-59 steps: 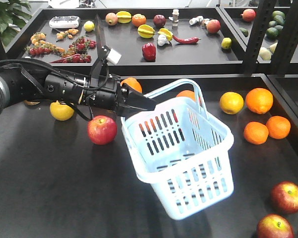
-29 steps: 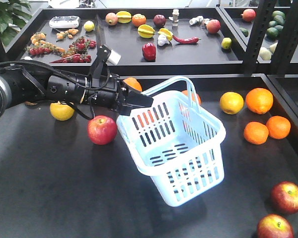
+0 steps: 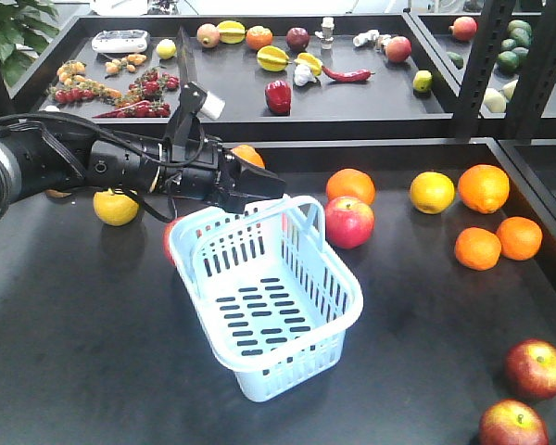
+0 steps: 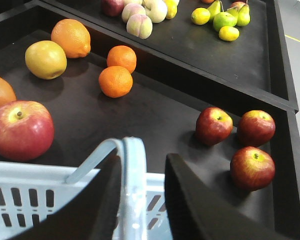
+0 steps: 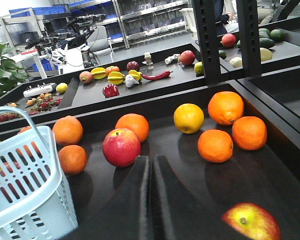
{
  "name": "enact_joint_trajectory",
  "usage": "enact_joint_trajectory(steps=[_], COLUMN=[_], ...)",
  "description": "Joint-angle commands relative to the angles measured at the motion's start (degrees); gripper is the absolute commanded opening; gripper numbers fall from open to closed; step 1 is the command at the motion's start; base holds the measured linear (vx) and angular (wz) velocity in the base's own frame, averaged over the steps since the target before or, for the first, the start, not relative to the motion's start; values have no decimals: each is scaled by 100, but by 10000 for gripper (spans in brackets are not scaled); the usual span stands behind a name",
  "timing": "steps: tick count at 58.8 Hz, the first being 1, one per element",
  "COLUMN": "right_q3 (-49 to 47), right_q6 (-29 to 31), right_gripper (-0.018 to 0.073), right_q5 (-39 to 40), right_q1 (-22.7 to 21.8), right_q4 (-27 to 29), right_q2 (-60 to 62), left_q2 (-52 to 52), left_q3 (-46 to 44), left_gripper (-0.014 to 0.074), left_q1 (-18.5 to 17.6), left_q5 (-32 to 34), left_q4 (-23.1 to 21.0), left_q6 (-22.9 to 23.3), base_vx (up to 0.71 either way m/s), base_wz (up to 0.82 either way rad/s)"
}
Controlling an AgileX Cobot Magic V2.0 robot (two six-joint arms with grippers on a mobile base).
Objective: Pick three apples into basket with both arms
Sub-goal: 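Lower the light-blue basket onto the table with the left gripper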
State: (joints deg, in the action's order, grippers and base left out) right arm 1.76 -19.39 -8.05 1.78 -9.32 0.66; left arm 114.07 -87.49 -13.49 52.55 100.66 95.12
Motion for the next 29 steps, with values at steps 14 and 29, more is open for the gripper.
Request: enact_joint_trajectory(steps=[14, 29], right_q3=[62, 62], right_q6=[53, 53], right_gripper=[-5, -5], right_q5=[413, 413], right_q1=[-35, -35], right_q4=[-83, -83], right_q2=[68, 68], left_q2=[-353, -637], left_q3=[-193, -200], left_gripper=[272, 260], left_q1=[-38, -38], left_q5=[164, 305], left_q4=[123, 123], left_q6=[189, 551], base_vx=[0, 0], base_wz=[0, 0])
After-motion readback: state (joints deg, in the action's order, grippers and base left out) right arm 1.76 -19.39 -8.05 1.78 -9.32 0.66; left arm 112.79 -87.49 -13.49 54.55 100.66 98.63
